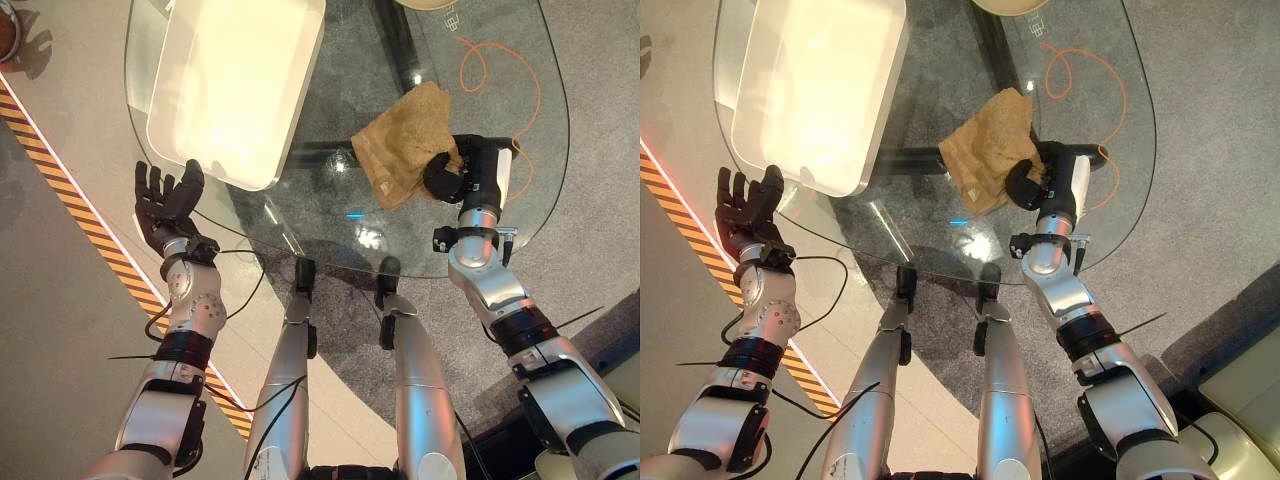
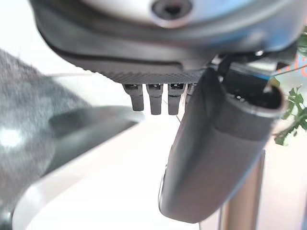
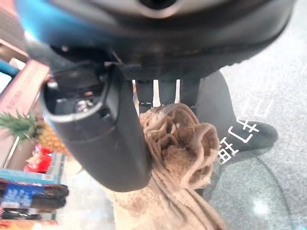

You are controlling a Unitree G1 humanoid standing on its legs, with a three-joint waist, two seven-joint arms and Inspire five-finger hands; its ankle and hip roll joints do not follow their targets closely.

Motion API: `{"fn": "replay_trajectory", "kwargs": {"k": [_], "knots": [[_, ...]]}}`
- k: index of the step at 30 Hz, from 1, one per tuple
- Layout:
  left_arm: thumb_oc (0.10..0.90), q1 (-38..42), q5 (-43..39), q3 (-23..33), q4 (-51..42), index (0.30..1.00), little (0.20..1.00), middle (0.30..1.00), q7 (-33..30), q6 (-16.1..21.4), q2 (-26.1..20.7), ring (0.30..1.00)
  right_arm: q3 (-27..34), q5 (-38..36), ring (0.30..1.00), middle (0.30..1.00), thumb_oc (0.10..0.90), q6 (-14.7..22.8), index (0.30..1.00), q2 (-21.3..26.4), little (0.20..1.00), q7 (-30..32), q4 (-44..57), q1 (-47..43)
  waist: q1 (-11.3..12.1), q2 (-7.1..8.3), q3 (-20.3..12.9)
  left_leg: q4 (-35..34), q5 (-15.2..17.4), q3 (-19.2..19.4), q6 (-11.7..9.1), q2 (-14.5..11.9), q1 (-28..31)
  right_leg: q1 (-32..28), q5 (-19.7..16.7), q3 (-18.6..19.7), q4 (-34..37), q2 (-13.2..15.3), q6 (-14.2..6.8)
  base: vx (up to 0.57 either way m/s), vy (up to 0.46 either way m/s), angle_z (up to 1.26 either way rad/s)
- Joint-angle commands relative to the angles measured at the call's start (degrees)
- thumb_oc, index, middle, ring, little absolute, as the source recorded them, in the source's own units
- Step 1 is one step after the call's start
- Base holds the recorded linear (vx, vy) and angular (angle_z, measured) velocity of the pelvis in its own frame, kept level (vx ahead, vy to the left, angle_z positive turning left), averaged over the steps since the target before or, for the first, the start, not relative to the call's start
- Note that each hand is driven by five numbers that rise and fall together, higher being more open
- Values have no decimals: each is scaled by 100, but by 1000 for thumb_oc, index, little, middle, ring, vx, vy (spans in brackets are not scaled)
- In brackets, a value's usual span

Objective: Wipe the table with a cloth and put it in the basket.

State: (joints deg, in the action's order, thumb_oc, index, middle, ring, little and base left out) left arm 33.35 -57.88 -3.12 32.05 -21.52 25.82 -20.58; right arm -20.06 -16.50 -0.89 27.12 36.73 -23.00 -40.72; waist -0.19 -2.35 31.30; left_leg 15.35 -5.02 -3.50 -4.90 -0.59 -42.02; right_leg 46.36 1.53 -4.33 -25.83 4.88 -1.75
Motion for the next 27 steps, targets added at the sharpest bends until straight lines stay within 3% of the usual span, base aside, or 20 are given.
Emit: {"fn": "replay_trajectory", "kwargs": {"k": [1, 6, 27], "knots": [[800, -171, 146, 499, -545, 900, 900, 900, 242, 660, -178, 900, 443, 117, 300, 300, 100, 880, 300, -15, 200, 62, 1182, -124, 54, 20, -151, 299, 428, 482, 399, 360, 121, -284, 205, -208, 105, -459, 42, 0, 0, 0], [800, -331, 297, 519, -927, 900, 900, 900, 461, 639, -47, 900, 569, 266, 300, 300, 100, 1003, 300, -95, 200, -133, 1566, -8, 56, 26, -151, 277, 423, 488, 413, 369, 162, -336, 195, -196, 127, -478, 30, 0, 0, 0], [800, -542, -135, 297, -1985, 900, 900, 900, 2046, -58, 24, 900, 833, 442, 300, 300, 100, 1427, 300, -208, 200, -824, 2697, 128, -16, 12, -151, 245, 434, 586, 414, 351, 272, -471, 203, -142, 164, -502, 11, 0, 0, 0]]}}
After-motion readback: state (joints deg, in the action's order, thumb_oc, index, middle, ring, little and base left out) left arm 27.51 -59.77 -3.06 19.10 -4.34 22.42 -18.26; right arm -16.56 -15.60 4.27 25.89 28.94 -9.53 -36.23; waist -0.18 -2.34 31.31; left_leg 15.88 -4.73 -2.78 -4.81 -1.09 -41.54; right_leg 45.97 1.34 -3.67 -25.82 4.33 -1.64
